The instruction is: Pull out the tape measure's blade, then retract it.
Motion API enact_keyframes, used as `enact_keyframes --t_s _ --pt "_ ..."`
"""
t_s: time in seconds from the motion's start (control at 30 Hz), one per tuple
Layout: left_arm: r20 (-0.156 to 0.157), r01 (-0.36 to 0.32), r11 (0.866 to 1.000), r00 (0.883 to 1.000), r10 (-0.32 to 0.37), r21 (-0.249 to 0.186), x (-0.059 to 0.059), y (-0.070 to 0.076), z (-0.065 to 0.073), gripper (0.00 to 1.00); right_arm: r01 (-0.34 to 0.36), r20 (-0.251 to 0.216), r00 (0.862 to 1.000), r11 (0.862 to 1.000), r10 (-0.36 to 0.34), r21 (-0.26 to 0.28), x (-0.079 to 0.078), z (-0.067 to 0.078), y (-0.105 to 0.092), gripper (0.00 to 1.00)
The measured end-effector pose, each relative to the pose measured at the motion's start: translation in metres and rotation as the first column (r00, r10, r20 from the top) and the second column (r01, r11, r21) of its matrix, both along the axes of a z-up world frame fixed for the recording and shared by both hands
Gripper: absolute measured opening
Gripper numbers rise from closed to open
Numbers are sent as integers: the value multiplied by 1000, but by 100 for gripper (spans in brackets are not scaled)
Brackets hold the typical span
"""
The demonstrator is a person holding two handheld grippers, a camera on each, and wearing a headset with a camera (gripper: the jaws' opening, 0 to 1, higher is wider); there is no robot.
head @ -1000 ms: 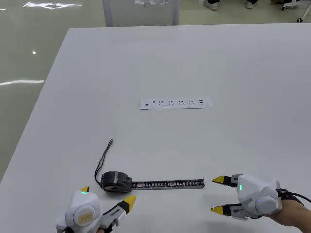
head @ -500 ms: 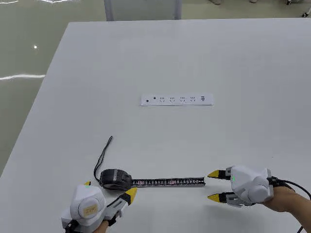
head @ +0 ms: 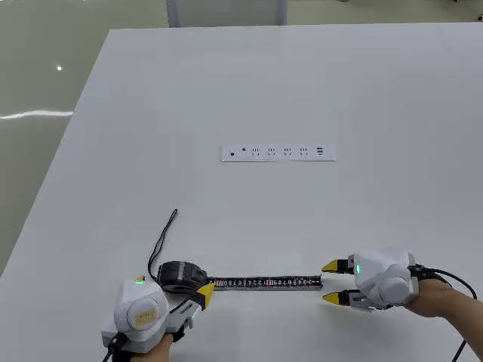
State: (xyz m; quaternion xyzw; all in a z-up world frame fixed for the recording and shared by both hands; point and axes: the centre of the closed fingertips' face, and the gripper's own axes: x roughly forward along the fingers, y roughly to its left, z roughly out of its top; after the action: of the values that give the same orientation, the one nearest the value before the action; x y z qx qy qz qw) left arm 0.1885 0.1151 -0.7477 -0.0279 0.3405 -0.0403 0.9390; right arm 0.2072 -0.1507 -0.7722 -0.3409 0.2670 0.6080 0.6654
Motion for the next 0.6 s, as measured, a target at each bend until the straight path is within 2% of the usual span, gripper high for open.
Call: enact_keyframes --t_s 0.4,0.6 --pt "-13 -8 1000 1000 8 3 3 -2 -3 77 -30 -39 999 1000 29 -2 6 -22 4 21" --pt "-19 -12 1000 1000 12 1 5 -2 -5 76 -37 -51 998 999 36 -4 6 -24 5 18"
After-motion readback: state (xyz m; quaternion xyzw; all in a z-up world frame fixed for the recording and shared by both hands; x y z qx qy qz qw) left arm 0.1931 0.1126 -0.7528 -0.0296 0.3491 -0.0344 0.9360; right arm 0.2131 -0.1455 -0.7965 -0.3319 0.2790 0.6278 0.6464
